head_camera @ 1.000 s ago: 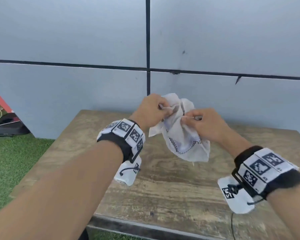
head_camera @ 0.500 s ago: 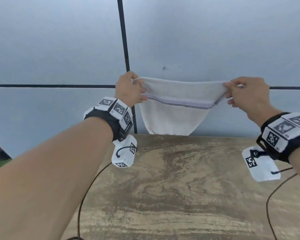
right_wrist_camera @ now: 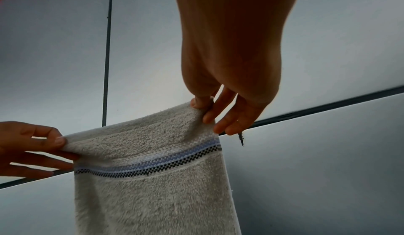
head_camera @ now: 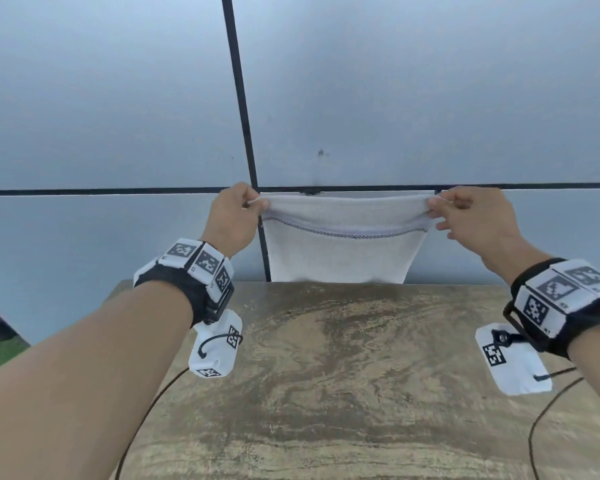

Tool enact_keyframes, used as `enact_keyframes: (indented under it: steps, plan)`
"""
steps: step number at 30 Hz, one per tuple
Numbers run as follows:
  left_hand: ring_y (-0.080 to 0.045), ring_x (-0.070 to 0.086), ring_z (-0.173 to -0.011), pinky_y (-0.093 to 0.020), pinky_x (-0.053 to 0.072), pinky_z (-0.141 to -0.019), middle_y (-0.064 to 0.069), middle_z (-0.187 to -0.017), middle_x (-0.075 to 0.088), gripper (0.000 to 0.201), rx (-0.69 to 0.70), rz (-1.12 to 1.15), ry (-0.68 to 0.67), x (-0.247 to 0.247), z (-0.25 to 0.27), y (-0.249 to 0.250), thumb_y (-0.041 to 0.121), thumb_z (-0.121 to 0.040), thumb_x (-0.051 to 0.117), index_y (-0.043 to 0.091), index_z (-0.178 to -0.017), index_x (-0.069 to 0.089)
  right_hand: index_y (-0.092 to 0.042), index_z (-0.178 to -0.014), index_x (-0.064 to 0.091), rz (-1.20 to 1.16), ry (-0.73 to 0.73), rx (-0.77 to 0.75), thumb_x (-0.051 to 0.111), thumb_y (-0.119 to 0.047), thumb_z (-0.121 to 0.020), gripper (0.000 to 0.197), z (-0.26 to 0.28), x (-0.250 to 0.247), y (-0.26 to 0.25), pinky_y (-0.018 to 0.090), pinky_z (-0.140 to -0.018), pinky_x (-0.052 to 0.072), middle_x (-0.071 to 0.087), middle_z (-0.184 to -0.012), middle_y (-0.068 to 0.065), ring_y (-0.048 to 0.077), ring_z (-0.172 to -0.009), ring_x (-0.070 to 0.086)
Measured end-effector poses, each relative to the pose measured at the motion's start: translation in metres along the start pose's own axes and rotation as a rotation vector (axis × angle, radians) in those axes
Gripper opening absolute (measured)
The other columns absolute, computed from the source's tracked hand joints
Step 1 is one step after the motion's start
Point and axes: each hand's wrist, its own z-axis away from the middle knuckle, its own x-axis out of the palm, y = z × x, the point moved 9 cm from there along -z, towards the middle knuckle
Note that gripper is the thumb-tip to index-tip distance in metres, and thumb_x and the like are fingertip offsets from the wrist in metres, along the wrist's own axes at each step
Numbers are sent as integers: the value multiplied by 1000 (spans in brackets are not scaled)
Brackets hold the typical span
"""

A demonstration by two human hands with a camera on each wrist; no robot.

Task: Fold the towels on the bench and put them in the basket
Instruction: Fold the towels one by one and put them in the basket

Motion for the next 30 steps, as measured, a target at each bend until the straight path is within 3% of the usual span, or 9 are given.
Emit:
enact_keyframes:
  steps: [4, 6, 12, 16, 20, 23, 26, 27, 30]
  plan:
    - [-22, 57, -84, -31, 41, -71, -10, -96, 68, 22, -27, -65, -3, -8, 22, -11, 27, -99, 61, 6, -90, 63, -20, -84, 75, 125, 0, -43, 71, -36, -91, 18, 21, 5, 6, 31, -71, 49, 73, -86, 3, 23, -79, 63]
    - [-23, 59, -84, -30, 39, -65, -6, -91, 66, 21, -43, -65, -54, -10, 34, -16, 27, -98, 61, 9, -87, 62, -20, -82, 75, 161, -31, -52, 71, -35, -92, 18, 36, 6, 11, 28, -73, 44, 72, -85, 0, 21, -82, 64]
    - [-11, 43, -52, -18, 33, -47, -3, -69, 57, 19, -7, -158, -266, -11, 85, -19, 23, -99, 61, 7, -89, 60, -18, -81, 75, 282, -134, -54, 71, -28, -92, 16, 89, -5, 26, 20, -58, 42, 72, -78, 4, 21, -75, 66]
    - [-4, 37, -40, -13, 31, -41, -3, -65, 55, 17, -1, -172, -332, -17, 121, -20, 19, -99, 60, 8, -86, 57, -20, -78, 71, 323, -174, -81, 70, -19, -93, 15, 123, -12, 22, 20, -52, 37, 67, -70, 7, 14, -57, 53]
    - [-4, 36, -40, -21, 32, -47, 5, -57, 49, 17, -12, -160, -380, -27, 152, -19, 18, -99, 58, 14, -83, 55, -31, -73, 66, 301, -173, -121, 70, -16, -93, 25, 153, -24, 17, 32, -64, 45, 71, -73, 8, 27, -71, 64]
    - [-2, 37, -39, -23, 33, -48, 3, -60, 56, 16, -16, -144, -385, -38, 174, -15, 21, -100, 57, 12, -87, 58, -32, -74, 62, 265, -185, -134, 67, -17, -95, 26, 173, -33, 15, 33, -66, 43, 67, -71, -2, 19, -71, 61]
    - [-1, 44, -46, -20, 35, -50, -8, -79, 70, 18, -2, -135, -353, -49, 192, -6, 23, -101, 56, 12, -88, 61, -26, -78, 61, 203, -221, -127, 60, -18, -99, 22, 193, -39, 16, 34, -59, 36, 57, -64, -1, 18, -59, 48]
    - [-7, 52, -54, -22, 39, -55, -10, -84, 72, 18, 7, -131, -340, -52, 198, -3, 24, -101, 56, 12, -89, 62, -24, -80, 61, 190, -229, -123, 59, -18, -99, 21, 198, -42, 15, 34, -58, 35, 56, -63, -1, 18, -58, 45]
    - [-33, 68, -82, -43, 55, -77, -14, -89, 74, 19, -9, -78, -334, -57, 214, -3, 26, -101, 56, 12, -92, 65, -18, -83, 60, 162, -255, -118, 56, -14, -101, 19, 215, -47, 11, 32, -57, 35, 58, -66, 4, 11, -55, 43]
